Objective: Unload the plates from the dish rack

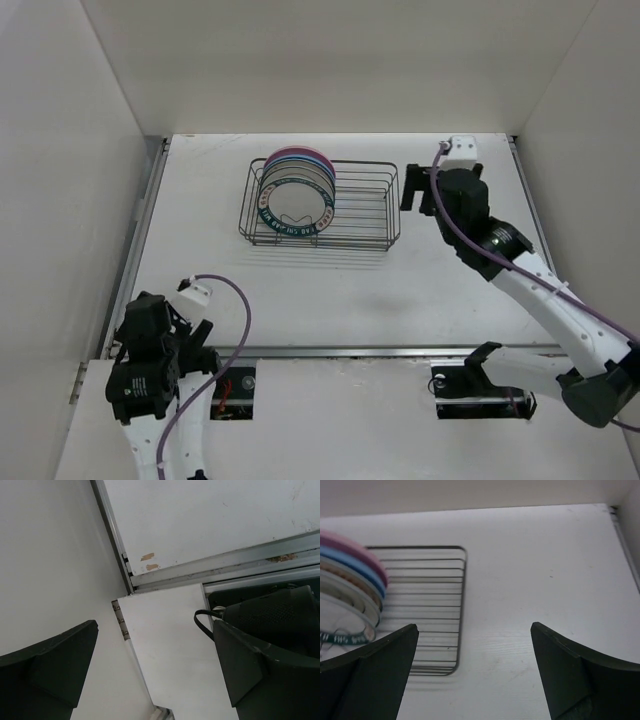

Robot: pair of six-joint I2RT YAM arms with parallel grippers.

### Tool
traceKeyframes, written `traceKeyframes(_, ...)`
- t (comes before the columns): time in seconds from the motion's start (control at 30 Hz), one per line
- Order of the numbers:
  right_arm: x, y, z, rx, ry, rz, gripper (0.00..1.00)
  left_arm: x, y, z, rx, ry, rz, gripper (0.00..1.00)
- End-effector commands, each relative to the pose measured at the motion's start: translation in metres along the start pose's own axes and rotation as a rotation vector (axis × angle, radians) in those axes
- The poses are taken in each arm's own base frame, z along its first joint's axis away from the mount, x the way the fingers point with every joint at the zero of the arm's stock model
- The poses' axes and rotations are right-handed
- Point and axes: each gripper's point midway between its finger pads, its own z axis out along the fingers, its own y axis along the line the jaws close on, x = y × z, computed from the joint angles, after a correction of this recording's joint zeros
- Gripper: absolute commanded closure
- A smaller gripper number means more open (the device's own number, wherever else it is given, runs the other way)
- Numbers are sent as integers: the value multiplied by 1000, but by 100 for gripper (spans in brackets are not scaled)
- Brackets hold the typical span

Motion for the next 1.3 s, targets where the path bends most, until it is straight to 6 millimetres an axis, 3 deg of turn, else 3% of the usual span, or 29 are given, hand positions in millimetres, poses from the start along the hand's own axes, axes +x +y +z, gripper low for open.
traceKeyframes(0.0,-28,77,-1,-384,-55,-161,0,26,-24,-24,174,140,47,0)
traceKeyframes(0.07,-16,119,1,-546,-2,-201,0,15,-16,-23,145,105,39,0)
traceKeyframes(0.13,-8,139,4,-605,30,-226,0,-7,8,-17,54,45,21,0)
traceKeyframes(0.17,-15,152,1,-646,20,-224,0,-16,17,-16,24,26,1,0)
traceKeyframes(0.2,-4,159,12,-641,58,-240,0,-27,24,-7,38,43,5,0)
traceKeyframes(0.3,-5,181,13,-689,60,-276,0,-66,52,14,49,76,-34,0)
traceKeyframes(0.4,2,189,14,-707,75,-284,0,-104,54,31,185,79,-83,0)
traceKeyframes(0.43,3,191,14,-719,72,-282,0,-134,65,40,236,72,-109,0)
traceKeyframes(0.5,11,198,14,-753,77,-281,6,-176,53,38,418,9,-183,0)
traceKeyframes(0.53,22,204,16,-768,101,-293,13,-211,64,43,469,-18,-246,0)
traceKeyframes(0.6,23,209,21,-767,106,-294,24,-248,54,40,621,-82,-296,0)
traceKeyframes(0.63,20,213,24,-768,100,-292,34,-264,60,39,634,-113,-318,0)
traceKeyframes(0.7,32,221,34,-773,129,-302,41,-275,51,61,684,-70,-359,0)
traceKeyframes(0.77,49,231,44,-791,166,-323,53,-281,51,84,648,-60,-358,0)
traceKeyframes(0.83,56,240,49,-812,183,-327,58,-290,52,104,578,-63,-351,0)
traceKeyframes(1.0,78,266,79,-865,223,-323,45,-298,40,131,505,-48,-295,0)
traceKeyframes(1.13,91,268,105,-824,244,-313,44,-306,31,154,510,-27,-305,0)
traceKeyframes(1.27,89,277,112,-833,250,-314,46,-310,16,179,543,13,-316,0)
